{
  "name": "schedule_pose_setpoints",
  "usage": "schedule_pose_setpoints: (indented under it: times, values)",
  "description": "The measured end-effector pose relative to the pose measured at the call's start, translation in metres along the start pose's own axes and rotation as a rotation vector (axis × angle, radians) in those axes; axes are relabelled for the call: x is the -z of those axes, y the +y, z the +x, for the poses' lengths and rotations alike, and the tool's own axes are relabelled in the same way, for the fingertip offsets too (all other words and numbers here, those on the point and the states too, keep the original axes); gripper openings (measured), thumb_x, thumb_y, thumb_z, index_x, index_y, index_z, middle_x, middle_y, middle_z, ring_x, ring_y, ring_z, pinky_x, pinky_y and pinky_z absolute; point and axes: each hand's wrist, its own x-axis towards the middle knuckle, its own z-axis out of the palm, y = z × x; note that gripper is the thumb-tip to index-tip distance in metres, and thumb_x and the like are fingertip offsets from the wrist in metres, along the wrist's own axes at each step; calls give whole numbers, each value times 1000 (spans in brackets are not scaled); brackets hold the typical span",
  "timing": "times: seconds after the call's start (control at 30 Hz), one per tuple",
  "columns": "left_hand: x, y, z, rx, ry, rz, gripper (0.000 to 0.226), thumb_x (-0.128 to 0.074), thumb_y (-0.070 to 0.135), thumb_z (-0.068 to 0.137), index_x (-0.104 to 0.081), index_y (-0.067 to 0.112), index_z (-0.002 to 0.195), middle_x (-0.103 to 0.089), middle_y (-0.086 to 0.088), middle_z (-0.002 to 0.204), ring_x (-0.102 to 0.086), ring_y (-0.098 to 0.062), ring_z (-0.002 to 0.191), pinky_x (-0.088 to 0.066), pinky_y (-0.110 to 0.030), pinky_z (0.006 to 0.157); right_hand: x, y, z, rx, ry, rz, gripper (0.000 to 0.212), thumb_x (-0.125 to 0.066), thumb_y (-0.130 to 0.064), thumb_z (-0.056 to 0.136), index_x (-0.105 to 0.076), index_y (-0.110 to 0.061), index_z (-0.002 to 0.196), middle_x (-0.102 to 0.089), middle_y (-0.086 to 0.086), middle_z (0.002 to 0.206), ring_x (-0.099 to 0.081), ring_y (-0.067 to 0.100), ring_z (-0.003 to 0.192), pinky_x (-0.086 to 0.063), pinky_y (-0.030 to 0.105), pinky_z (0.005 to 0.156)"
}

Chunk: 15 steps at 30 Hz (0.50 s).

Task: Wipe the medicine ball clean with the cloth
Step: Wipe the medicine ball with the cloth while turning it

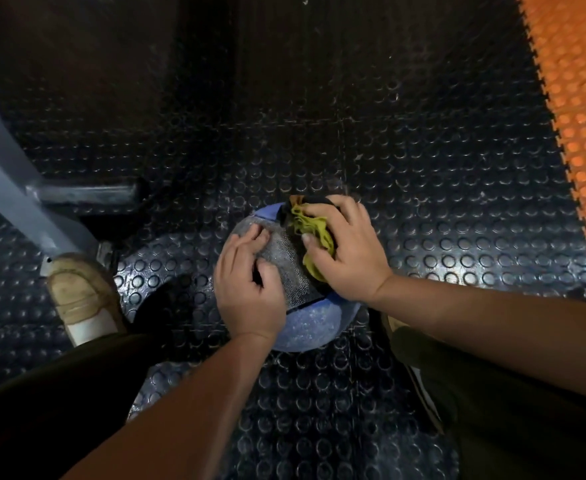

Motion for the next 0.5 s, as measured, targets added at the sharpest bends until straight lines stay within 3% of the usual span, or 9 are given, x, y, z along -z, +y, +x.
schedule_pose_setpoints:
  times: [0.07, 0.17, 0.27, 0.37, 0.43, 0.5]
  values:
    - [0, -2, -5, -36, 12, 19, 42, -37, 17, 86, -68, 7, 112, -55, 9, 123, -53, -30, 124, -39, -55, 105, 2, 8, -2, -103, 19, 98, 46, -43, -42, 88, -59, -14, 119, -46, 3, 113, -43, 23, 107, -31, 29, 90]
    - [0, -2, -16, -98, 34, 71, 40, -39, 14, 85, -67, 6, 112, -56, 7, 123, -53, -30, 122, -38, -53, 107, 4, 22, -5, -305, 15, 245, 39, -44, -37, 89, -56, -15, 119, -42, -3, 112, -44, 23, 114, -34, 34, 100]
    - [-3, 0, -24, -122, 49, 131, 41, -41, 15, 82, -68, 6, 111, -62, -1, 121, -51, -29, 122, -37, -49, 108, 4, 32, -4, -481, 32, 303, 21, -46, -28, 96, -55, -20, 113, -45, 2, 111, -44, 29, 115, -33, 43, 103]
    - [-11, 10, -28, -137, 57, 192, 41, -42, 16, 80, -70, 6, 108, -66, -8, 119, -54, -34, 120, -36, -46, 109, 5, 34, 4, -728, 35, 258, 18, -41, -27, 97, -52, -18, 108, -46, 8, 114, -39, 32, 116, -28, 40, 98]
    - [-18, 19, -31, -139, 67, 241, 41, -43, 17, 78, -71, 7, 106, -67, -9, 117, -56, -35, 118, -37, -44, 107, 8, 25, 8, -732, 72, 200, 19, -36, -27, 94, -51, -16, 101, -48, 10, 111, -39, 32, 110, -26, 38, 90]
    - [-25, 28, -36, -118, 88, 292, 40, -44, 18, 78, -71, 7, 104, -68, -9, 116, -54, -33, 118, -39, -45, 104, 10, 11, 10, -599, 97, 131, 24, -30, -35, 85, -48, -19, 91, -50, 8, 105, -41, 31, 102, -27, 37, 82]
